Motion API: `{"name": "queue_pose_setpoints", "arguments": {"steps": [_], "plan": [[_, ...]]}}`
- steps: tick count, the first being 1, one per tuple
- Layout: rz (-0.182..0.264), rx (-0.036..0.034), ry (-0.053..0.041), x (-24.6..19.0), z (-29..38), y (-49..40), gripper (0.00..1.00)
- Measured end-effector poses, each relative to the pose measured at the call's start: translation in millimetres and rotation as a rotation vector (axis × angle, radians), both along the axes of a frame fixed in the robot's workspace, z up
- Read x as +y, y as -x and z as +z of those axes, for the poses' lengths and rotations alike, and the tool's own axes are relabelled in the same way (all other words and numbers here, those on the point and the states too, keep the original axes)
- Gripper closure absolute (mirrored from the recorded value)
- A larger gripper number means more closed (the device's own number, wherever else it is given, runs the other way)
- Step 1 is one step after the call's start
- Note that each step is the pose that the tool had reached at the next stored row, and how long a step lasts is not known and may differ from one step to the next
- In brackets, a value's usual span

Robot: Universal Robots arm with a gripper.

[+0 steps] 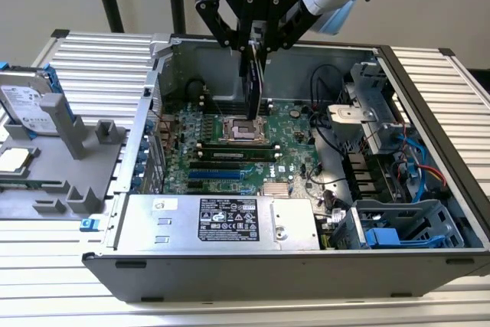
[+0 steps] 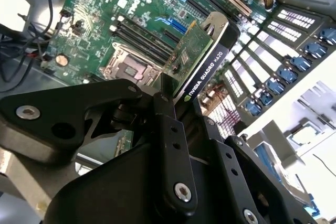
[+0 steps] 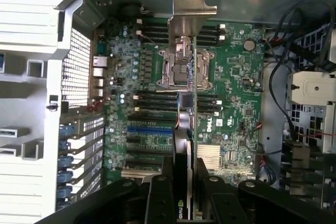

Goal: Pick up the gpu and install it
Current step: 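Insert the gpu into the slot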

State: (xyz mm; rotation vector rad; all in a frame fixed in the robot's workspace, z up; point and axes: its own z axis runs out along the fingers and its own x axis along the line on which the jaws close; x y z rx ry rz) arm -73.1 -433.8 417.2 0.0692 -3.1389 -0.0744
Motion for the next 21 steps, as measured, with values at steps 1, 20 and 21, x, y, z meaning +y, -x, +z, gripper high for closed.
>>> {"name": "queue_pose_setpoints", "arguments": {"steps": [1,20,21], "plan": [[0.004,0.0,0.0,0.0,0.0,0.0,1.0],[0.085,0.0,0.0,0.0,0.0,0.0,1.0],[0.089,0.0,-0.0001,0.0,0.0,0.0,1.0]]}}
